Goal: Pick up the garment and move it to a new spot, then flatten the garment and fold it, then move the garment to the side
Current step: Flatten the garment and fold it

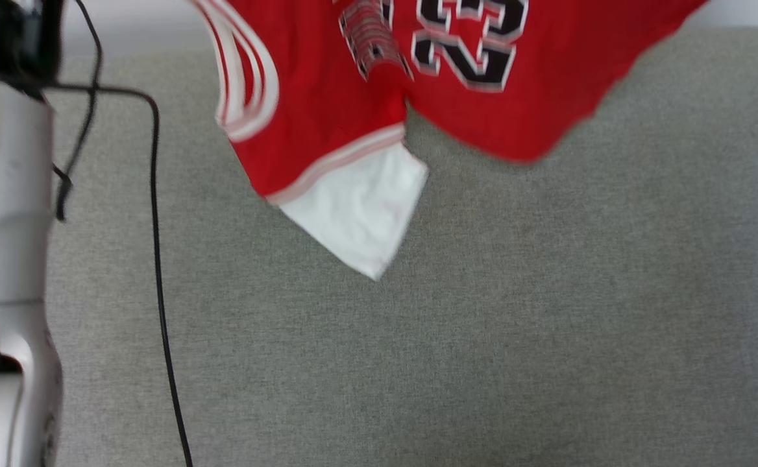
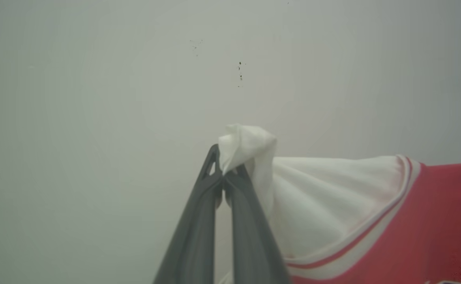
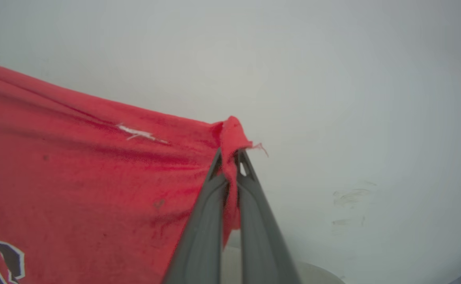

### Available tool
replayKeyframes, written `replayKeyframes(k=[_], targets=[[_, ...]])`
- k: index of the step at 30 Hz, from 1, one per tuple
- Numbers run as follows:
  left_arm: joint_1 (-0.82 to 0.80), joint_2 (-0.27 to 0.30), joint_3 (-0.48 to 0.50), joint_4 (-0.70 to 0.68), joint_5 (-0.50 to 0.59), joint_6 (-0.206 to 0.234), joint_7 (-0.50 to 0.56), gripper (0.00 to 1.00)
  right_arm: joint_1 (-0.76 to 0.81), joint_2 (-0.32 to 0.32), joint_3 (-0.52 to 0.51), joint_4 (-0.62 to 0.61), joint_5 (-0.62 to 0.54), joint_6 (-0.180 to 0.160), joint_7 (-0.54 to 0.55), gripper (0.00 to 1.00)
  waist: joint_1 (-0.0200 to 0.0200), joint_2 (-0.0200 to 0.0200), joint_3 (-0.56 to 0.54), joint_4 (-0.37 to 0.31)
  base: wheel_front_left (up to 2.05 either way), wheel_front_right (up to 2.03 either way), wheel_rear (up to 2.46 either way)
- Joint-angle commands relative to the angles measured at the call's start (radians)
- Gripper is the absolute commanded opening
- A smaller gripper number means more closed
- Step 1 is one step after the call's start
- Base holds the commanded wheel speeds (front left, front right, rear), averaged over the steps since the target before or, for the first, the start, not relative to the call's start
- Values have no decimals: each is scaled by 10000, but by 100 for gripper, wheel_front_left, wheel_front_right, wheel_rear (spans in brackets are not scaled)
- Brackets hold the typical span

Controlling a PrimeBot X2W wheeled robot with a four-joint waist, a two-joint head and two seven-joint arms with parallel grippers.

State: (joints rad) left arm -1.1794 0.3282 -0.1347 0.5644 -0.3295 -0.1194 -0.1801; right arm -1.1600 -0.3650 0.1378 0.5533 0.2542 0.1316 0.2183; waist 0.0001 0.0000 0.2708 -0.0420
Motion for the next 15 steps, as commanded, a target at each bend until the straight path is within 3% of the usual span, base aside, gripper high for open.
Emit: replayKeyframes(k=[1,8,15], targets=[[-337,117,5,158,80,37,-66,0,-306,9,-64,136,-125,-17,-121,0,-1,0,362,-16,0,0,0],[-2964,551,-221,1340,375,-5,276,0,-2670,229,-240,1065,-655,-18,-888,0,-1,0,1696,25,0,0,0],[-4374,823,-394,2399,450,-32,359,0,-4119,716,-356,2047,-910,-18,-1653,0,-1,0,2857,32,0,0,0]])
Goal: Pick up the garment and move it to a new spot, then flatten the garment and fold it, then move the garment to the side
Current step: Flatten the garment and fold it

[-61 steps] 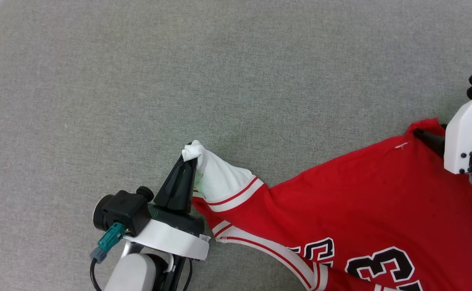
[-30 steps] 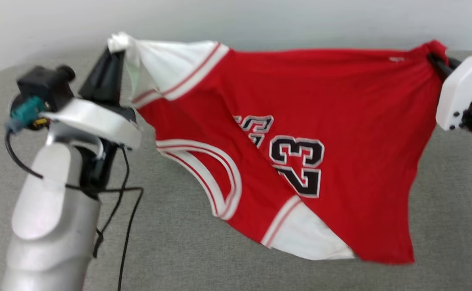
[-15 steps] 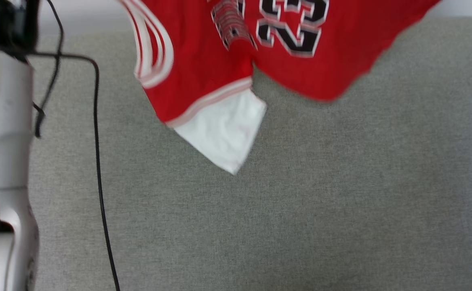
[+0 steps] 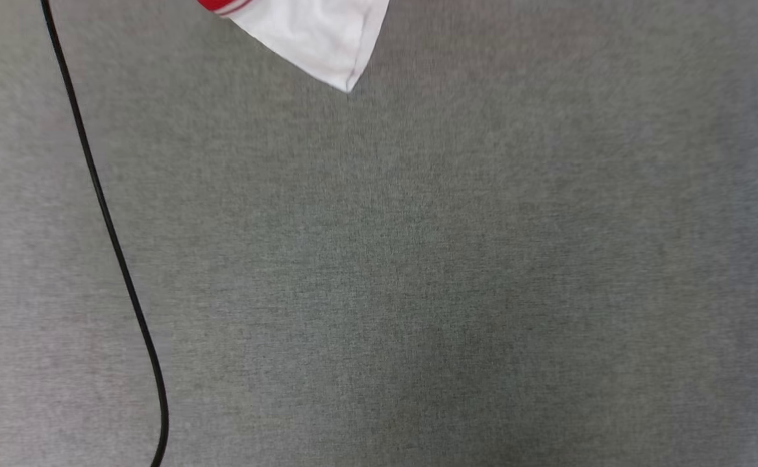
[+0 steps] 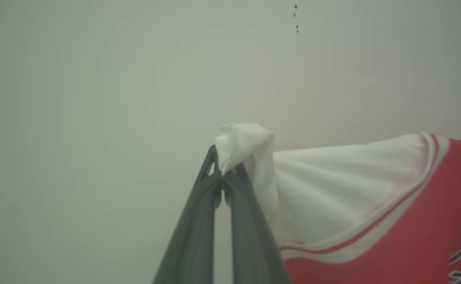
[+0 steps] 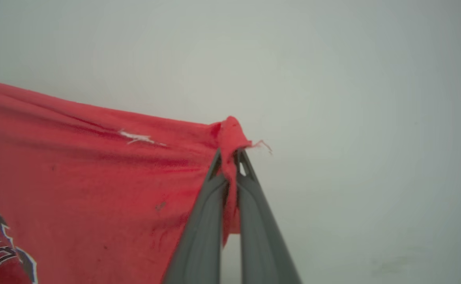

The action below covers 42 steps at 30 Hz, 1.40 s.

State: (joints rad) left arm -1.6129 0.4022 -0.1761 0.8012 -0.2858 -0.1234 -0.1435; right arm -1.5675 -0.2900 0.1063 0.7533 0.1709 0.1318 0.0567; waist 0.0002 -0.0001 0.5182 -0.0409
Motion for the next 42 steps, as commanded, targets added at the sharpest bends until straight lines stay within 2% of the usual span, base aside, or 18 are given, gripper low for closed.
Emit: replayKeyframes(k=[1,7,13,21,26,31,34,42], targets=[[-169,117,-12,173,31,3,-14,0,-186,48,-98,190,-46,-20,-179,0,-2,1,543,26,0,0,0],[-400,-48,-190,1005,-178,-29,-340,0,-619,398,-104,1299,-74,-19,-699,0,-2,1,1256,125,0,0,0],[155,-385,-445,1767,-721,-65,-687,0,-378,592,208,2384,110,-19,-1147,0,-2,1,1546,244,0,0,0],[2447,-610,-1339,1613,-2146,-75,-1026,0,1250,600,1242,3258,1121,-16,-1593,0,-2,1,884,432,0,0,0],[4512,-336,-1723,783,-3268,-75,-1169,0,3000,350,2082,2841,2113,-16,-1847,0,-2,1,190,552,0,0,0],[6615,-10,-1564,-317,-3993,-74,-1227,0,4935,-79,2724,2073,3129,-16,-2075,0,-2,1,-615,618,0,0,0],[7908,181,-1056,-1028,-4060,-50,-1234,0,6005,-404,3015,1464,3665,-19,-2071,0,-2,1,-1126,630,0,0,0],[11263,194,-54,-2984,-3750,564,-1237,0,8803,-1082,3113,-308,4408,-22,-2176,0,-2,1,-2374,596,0,0,0]])
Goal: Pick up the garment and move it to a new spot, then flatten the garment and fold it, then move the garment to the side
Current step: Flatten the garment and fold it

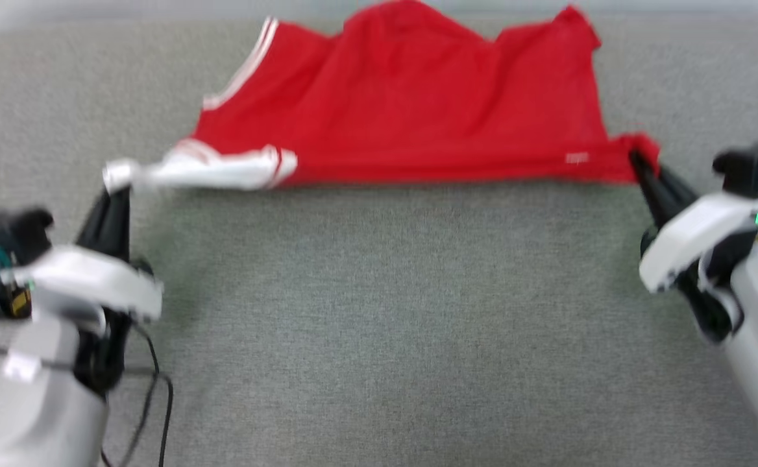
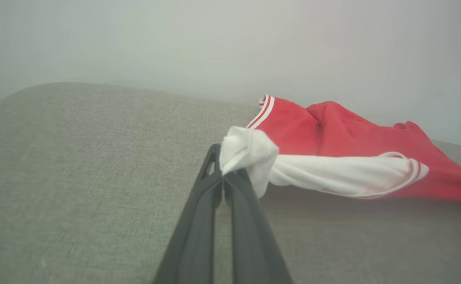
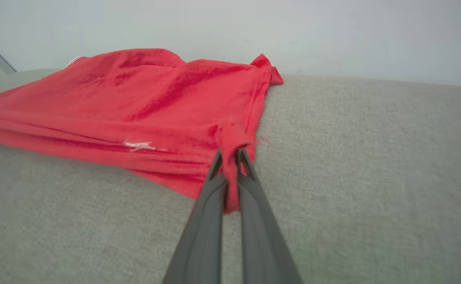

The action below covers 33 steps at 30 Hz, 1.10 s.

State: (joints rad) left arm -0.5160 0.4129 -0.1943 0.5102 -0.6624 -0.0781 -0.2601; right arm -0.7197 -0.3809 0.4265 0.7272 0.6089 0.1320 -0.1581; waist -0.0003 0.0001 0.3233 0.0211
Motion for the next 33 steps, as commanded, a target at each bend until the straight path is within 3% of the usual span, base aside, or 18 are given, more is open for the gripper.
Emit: replayKeyframes(k=[1,8,12,13,20,27,33], targets=[[645,91,192,-279,74,198,-71,0,672,-203,-153,-252,73,-24,-52,0,3,-1,-579,-42,0,0,0],[2727,23,380,-1226,-92,714,-21,0,2725,-197,-838,-1423,31,-25,-21,0,3,-1,-1422,-94,0,0,0],[4381,-47,438,-2120,-298,1226,285,0,4409,-14,-1424,-2432,-312,-25,304,0,3,-1,-1990,-107,0,0,0],[5267,-140,451,-2592,-500,1437,529,0,5420,101,-1953,-3060,-647,-27,412,0,3,-1,-2310,-3,0,0,0],[6964,-135,567,-3537,-827,1920,890,0,7949,788,-3435,-4839,-1456,-35,1130,0,3,-1,-2886,257,0,0,0],[7868,101,543,-4660,-867,2294,1441,0,9611,1452,-4469,-6487,-2127,-35,2189,0,3,-1,-3044,380,0,0,0],[7236,98,279,-5556,-662,2282,1596,0,9441,1598,-4689,-7400,-2353,-26,3136,0,3,-1,-2849,320,0,0,0]])
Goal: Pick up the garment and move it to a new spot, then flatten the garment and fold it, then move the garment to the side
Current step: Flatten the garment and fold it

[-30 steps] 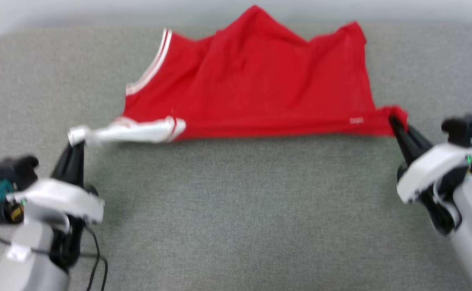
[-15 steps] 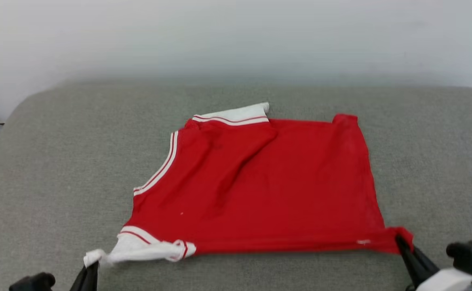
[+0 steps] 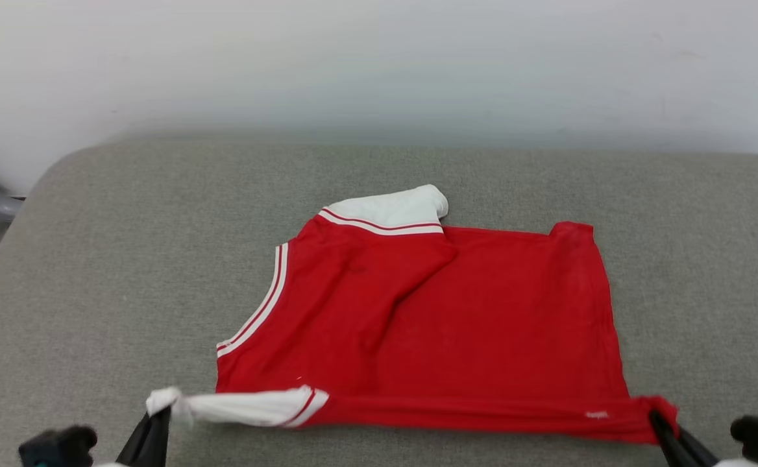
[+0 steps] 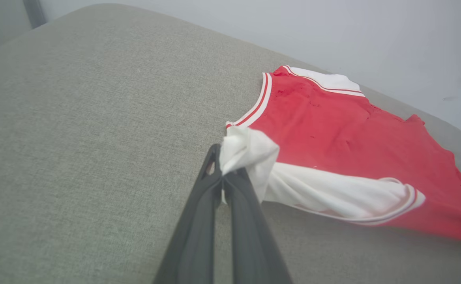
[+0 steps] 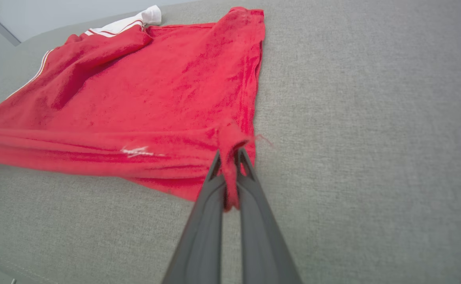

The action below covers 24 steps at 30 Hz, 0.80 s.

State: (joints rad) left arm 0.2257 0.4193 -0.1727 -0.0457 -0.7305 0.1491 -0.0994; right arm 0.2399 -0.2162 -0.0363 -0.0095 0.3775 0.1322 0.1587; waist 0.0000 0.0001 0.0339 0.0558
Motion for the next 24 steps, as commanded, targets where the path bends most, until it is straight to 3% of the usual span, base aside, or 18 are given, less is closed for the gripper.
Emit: replayKeyframes(k=[1,10,18,24], targets=[[-361,7,-12,-30,52,-47,30,0,-337,-41,-54,-140,-57,-26,126,0,0,-1,126,-57,0,0,0],[-2567,-259,-535,1090,262,-615,7,0,-2145,-181,651,17,-360,-20,1098,0,0,-1,1065,-280,0,0,0],[-3899,-729,-804,2808,253,-1244,-559,0,-3438,-263,1203,1241,-246,-18,693,0,0,-1,1939,-305,0,0,0],[-4503,-986,-1118,4113,71,-1725,-352,0,-4034,-340,1576,2585,-141,-18,297,0,0,-1,2332,-269,0,0,0]])
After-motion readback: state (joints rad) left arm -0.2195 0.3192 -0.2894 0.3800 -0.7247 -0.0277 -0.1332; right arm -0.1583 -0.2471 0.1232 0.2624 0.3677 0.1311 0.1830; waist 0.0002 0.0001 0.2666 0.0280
